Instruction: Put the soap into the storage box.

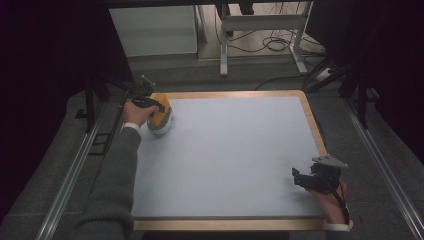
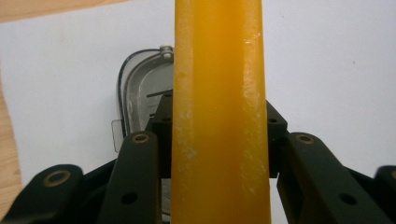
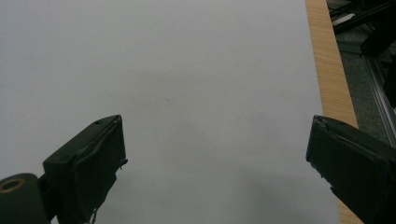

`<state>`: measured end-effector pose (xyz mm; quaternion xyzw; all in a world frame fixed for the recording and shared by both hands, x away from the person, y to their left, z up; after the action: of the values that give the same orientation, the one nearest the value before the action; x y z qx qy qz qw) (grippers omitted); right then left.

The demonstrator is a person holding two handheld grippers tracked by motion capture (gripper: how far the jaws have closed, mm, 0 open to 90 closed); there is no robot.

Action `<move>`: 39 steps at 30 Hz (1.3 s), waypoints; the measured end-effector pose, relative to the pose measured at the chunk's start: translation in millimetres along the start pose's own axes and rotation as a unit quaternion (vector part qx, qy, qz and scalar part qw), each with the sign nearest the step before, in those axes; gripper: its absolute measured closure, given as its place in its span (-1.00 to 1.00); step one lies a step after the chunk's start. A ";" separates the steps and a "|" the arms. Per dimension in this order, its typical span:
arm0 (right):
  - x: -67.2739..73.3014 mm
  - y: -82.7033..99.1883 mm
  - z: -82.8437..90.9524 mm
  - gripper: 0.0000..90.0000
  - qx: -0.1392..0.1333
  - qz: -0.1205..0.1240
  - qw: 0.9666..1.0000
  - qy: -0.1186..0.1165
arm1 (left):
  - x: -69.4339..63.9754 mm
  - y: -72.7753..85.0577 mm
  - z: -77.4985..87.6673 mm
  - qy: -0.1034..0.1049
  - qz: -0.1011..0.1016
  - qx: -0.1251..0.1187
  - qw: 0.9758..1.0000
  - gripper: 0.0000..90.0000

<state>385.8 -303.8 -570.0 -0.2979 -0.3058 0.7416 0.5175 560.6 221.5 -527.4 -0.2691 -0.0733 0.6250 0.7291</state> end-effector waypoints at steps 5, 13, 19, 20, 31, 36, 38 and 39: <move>-0.1 0.3 -0.2 -0.89 0.000 0.000 1.000 0.001 | 4.5 4.4 -5.9 -0.002 0.008 0.004 1.000 0.36; -0.7 1.4 -1.5 -0.89 0.002 0.001 1.000 0.001 | 11.4 7.7 -15.9 -0.001 0.020 0.010 1.000 0.36; -0.9 0.9 -0.1 -0.89 0.000 0.000 1.000 0.002 | 14.5 7.7 -16.8 0.000 0.025 0.011 1.000 0.36; -0.9 0.5 0.4 -0.89 -0.001 0.001 1.000 0.001 | 15.3 7.7 -16.6 0.000 0.024 0.011 1.000 0.36; -1.4 1.2 0.2 -0.89 0.000 -0.001 1.000 0.003 | 22.9 5.8 -20.0 0.002 0.033 0.007 0.999 0.36; -1.0 1.9 -0.1 -0.89 0.002 0.000 1.000 0.002 | 23.9 5.8 -23.8 0.003 0.038 0.011 0.999 0.35; -1.3 1.2 0.6 -0.89 0.000 0.000 1.000 0.002 | 23.5 2.7 -22.7 0.006 0.039 -0.002 0.999 0.33; -2.0 1.2 0.5 -0.89 -0.001 0.000 1.000 0.004 | 22.4 1.7 -22.2 0.007 0.039 -0.004 0.999 0.28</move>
<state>385.3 -306.1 -570.3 -0.3014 -0.3046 0.7400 0.5185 573.6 236.2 -552.1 -0.2793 -0.0605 0.6510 0.7032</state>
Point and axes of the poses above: each handheld gripper's, and its own axes: z roughly backward along the jaws, y roughly out of its underside, x roughly to its left, the point moved 10 cm from there along -z, roughly forward along the jaws, and after that the axes turned 3 degrees about z, right-handed, at the moved point
